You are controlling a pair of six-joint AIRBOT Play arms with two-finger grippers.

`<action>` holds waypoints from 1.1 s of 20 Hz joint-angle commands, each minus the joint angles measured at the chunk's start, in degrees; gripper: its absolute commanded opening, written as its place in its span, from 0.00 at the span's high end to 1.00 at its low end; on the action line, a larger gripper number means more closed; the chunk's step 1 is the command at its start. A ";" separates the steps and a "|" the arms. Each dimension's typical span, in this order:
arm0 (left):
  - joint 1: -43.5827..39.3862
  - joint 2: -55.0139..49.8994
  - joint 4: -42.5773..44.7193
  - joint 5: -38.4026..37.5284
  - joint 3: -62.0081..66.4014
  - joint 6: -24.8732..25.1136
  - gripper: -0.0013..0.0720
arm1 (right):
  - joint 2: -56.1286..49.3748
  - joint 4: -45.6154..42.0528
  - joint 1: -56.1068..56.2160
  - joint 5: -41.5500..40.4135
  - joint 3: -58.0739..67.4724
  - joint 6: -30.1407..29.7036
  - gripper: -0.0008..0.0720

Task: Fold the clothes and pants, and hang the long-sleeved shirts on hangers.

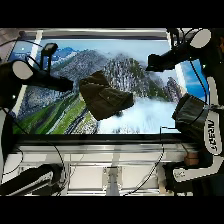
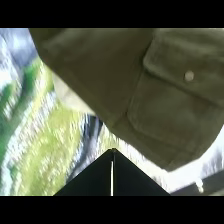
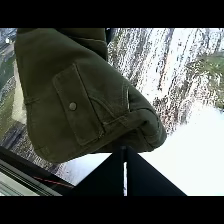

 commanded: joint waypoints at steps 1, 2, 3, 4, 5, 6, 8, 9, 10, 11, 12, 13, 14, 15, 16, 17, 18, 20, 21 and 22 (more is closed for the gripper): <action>-1.55 0.55 -0.85 -0.15 -5.18 -2.05 0.96 | -0.04 0.63 0.04 0.46 -0.22 -0.92 0.94; -2.45 0.87 -0.79 0.09 -6.99 -2.36 0.96 | 0.07 3.21 0.04 0.00 -0.63 -2.69 0.94; -3.19 1.46 -0.83 1.29 -9.53 -3.32 0.96 | 0.04 6.73 0.04 0.02 -1.38 -3.91 0.94; -3.61 2.25 -0.90 3.52 -12.33 -5.09 0.96 | 0.07 10.45 -0.02 -0.24 -2.60 -5.03 0.94; -3.82 3.32 -1.64 6.43 -15.63 -7.13 0.96 | 0.07 14.40 0.00 -0.79 -4.48 -6.21 0.94; -3.80 4.46 -3.26 9.05 -18.78 -7.69 0.96 | 0.07 18.45 0.00 -1.42 -6.78 -7.52 0.94; -3.80 6.86 -7.39 13.27 -25.03 -10.67 0.96 | 0.07 24.15 0.00 -2.89 -11.45 -9.35 0.94; -3.80 7.78 -9.42 14.84 -27.65 -12.02 0.96 | 0.07 25.79 0.00 -3.89 -13.46 -9.66 0.94; -3.80 8.46 -11.72 16.55 -30.12 -13.25 0.96 | 0.07 27.04 0.00 -5.29 -15.41 -9.68 0.94; -3.82 8.61 -15.23 17.84 -32.39 -13.73 0.96 | 0.04 27.45 0.02 -7.10 -17.29 -9.60 0.94; -3.82 8.39 -18.67 19.17 -33.94 -13.70 0.96 | -0.02 27.30 0.17 -8.24 -18.47 -9.18 0.94; -3.85 8.24 -21.24 21.46 -35.19 -12.94 0.96 | -0.09 26.43 0.39 -9.29 -19.15 -9.01 0.93; -3.85 8.04 -22.75 23.87 -35.85 -11.19 0.92 | -0.11 24.44 0.66 -10.45 -19.28 -8.96 0.83; -3.85 7.80 -23.93 25.81 -35.87 -8.83 0.73 | -0.07 23.12 0.85 -11.39 -19.26 -8.96 0.55; -3.82 7.58 -25.97 27.61 -35.87 -6.19 0.46 | -0.07 22.80 1.18 -12.02 -19.26 -8.96 0.21; -3.82 7.37 -27.89 28.68 -35.87 -3.45 0.39 | -0.07 22.75 1.33 -12.28 -19.23 -8.96 0.10; -3.82 7.08 -29.38 29.07 -35.87 -1.51 0.39 | -0.07 22.75 1.38 -12.31 -19.10 -8.96 0.10; -3.82 5.66 -31.80 29.07 -35.87 -0.74 0.39 | -0.02 22.73 1.49 -12.52 -19.10 -8.96 0.10; -3.82 4.81 -32.79 29.07 -35.87 0.59 0.39 | -0.02 22.75 1.49 -12.72 -19.10 -8.96 0.10; -3.82 3.69 -33.88 29.00 -35.87 1.51 0.39 | -0.02 22.77 1.49 -12.76 -19.10 -8.96 0.10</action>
